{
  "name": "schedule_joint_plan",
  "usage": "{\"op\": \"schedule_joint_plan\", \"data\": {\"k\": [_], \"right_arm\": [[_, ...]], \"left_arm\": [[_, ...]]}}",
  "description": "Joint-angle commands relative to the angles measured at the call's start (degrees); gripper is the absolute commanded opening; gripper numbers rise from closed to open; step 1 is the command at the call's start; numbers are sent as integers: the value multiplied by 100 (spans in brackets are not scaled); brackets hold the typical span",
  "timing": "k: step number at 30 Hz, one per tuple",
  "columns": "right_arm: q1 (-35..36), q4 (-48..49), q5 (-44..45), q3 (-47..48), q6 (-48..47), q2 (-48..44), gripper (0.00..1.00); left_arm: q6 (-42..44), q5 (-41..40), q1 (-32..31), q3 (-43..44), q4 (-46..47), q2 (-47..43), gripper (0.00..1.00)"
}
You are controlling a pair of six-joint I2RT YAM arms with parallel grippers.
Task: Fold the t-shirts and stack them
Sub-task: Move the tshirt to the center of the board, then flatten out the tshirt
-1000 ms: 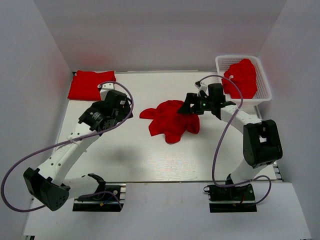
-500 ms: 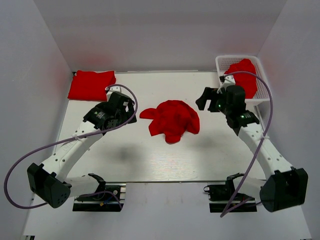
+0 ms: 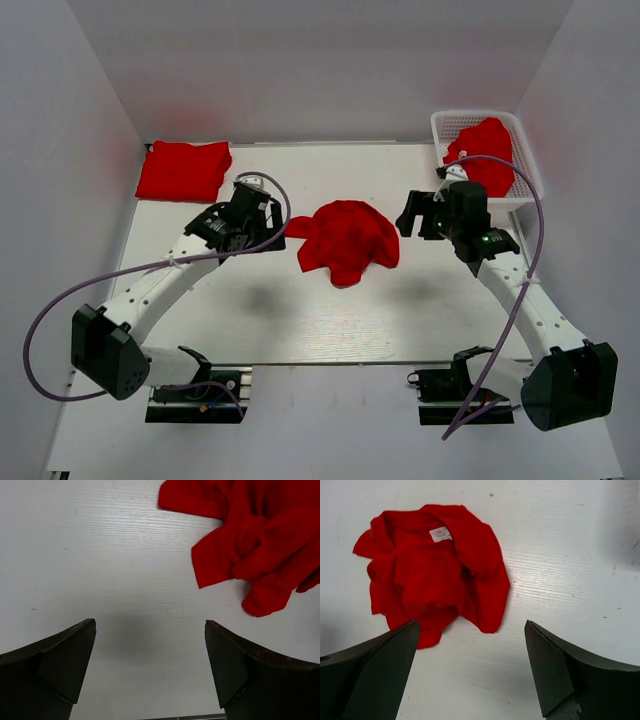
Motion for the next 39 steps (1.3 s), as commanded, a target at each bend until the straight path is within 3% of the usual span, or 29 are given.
{"op": "schedule_joint_plan", "data": {"k": [1,6,12,19,29,32,33,36,37,39], "right_arm": [[57,-160,-454,-140,-211,155,91],[286,-90,-1429,-421,-62,490,91],[655,217,-1553,-808,105,735,91],[998,640,-1440,-853,369,1421,91],[1095,1132,-1202,-940,677,1835,91],[1112,1159,-1176,-923,712,1905,91],[1121,1176,-1106,-931,712,1922,91],[1147,1176,-957,-896,703,1949,91],[1165,1176,-912,-861,677,1993,88],[1191,1220,-894,-826,686,2037,86]], "left_arm": [[352,613,-25,-162,415,358,100],[467,1466,-77,-285,942,1175,100],[519,1651,-244,-338,1435,1799,100],[449,1423,-420,-180,1541,2450,100],[212,887,-543,-66,2112,2977,88],[212,887,-543,-65,2226,3223,79],[212,834,-543,-65,2227,3276,71],[212,834,-543,-12,2358,3399,58],[264,947,-543,-12,2419,3400,36],[264,895,-543,-12,2420,3400,22]]}}
